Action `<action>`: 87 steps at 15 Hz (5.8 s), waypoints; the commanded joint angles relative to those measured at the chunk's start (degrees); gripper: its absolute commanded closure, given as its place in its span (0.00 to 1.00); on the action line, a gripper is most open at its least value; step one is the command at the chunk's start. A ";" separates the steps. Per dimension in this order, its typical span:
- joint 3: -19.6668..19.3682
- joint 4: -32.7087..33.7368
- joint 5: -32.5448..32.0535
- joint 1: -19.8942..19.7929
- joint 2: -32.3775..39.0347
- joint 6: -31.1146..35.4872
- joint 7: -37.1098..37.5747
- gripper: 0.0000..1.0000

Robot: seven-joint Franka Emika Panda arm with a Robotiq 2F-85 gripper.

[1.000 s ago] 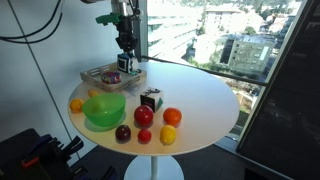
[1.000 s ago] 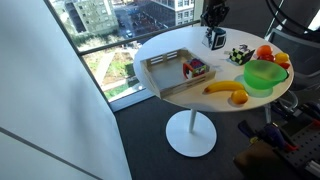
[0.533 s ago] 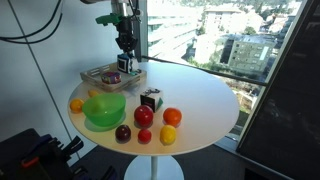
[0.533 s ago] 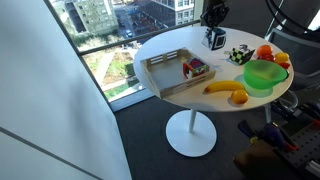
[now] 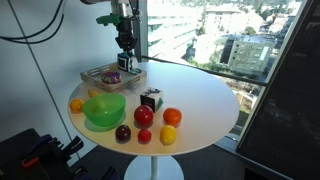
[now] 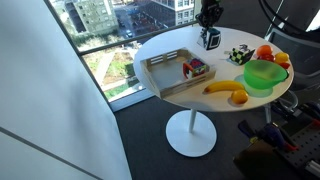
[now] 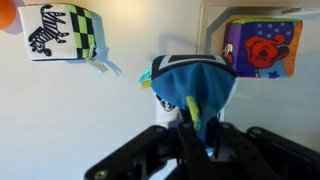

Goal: Pick up the letter with a number image and put it in the wooden tray

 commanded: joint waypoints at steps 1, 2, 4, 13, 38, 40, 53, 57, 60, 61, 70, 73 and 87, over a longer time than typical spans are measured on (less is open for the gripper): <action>0.42 5.62 -0.77 0.79 3.61 -1.77 1.22 0.93; 0.44 6.87 -0.68 1.05 4.55 -1.99 1.26 0.93; 0.44 9.02 -0.58 1.58 6.24 -2.15 1.44 0.93; 0.10 16.48 -0.79 5.02 12.61 -3.27 4.41 0.81; -0.35 18.88 0.71 7.06 18.59 -1.87 11.74 0.60; -0.24 18.63 0.94 6.93 18.19 -2.05 11.95 0.45; -0.16 17.68 0.96 6.44 14.10 -3.50 11.37 0.00; 0.26 17.31 0.83 6.10 11.69 -6.66 9.54 0.00; 0.35 16.66 0.58 5.93 9.97 -9.44 8.56 0.00; 0.37 16.21 0.51 5.86 9.32 -10.26 8.35 0.00; 0.82 8.41 1.26 3.95 2.13 -12.07 5.49 0.00; 0.92 4.62 1.17 3.34 -1.61 -12.57 4.94 0.00; 1.90 -4.09 4.39 0.44 -16.51 -16.08 5.05 0.00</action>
